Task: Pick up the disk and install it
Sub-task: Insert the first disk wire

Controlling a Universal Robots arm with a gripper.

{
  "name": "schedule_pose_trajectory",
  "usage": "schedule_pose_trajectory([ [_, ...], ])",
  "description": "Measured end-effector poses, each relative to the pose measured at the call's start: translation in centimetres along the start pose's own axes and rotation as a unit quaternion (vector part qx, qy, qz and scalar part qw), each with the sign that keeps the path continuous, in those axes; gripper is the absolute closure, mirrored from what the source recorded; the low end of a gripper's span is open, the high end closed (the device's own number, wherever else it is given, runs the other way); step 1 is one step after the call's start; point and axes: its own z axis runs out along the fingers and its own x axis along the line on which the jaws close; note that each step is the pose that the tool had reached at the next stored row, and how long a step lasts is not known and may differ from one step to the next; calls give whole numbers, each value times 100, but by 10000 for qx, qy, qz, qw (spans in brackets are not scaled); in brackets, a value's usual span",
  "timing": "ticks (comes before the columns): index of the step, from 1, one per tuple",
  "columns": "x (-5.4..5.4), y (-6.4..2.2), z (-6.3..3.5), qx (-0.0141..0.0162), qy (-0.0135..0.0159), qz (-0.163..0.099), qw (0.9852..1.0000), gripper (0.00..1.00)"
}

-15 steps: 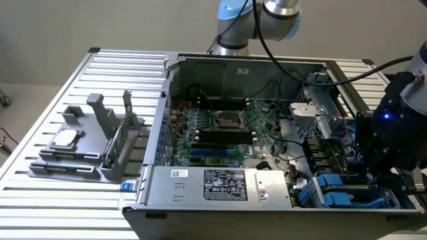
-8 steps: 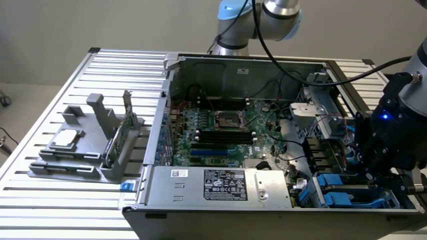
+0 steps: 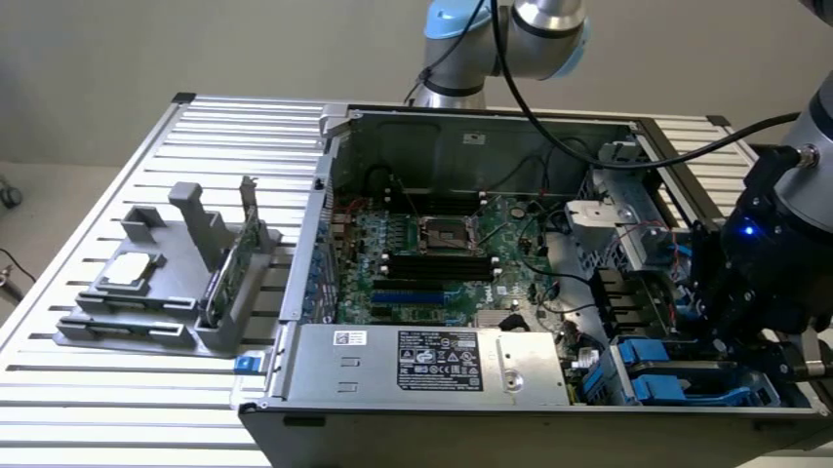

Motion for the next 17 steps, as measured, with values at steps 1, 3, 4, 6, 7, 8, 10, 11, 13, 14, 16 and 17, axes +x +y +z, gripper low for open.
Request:
schedule_pose_trajectory([
  [1,0,0,2,-1,-1,0,10000,83],
  [3,0,-1,7,-1,-2,-1,10000,83],
  [4,0,-2,14,-2,0,0,10000,83],
  [6,-1,-4,21,-2,0,0,10000,83],
  [7,-1,-4,24,-2,-1,-1,10000,83],
  [8,-2,-5,28,-2,-2,-1,10000,83],
  [10,-2,-5,35,-2,-2,0,10000,83],
  [11,-3,-4,39,-1,-2,0,10000,83],
  [13,-3,-2,46,-1,-2,1,10000,83],
  [14,-3,-1,47,-1,-1,1,10000,83],
  [16,-3,0,48,-2,0,0,10000,83],
  [17,-3,0,47,0,0,0,10000,83],
])
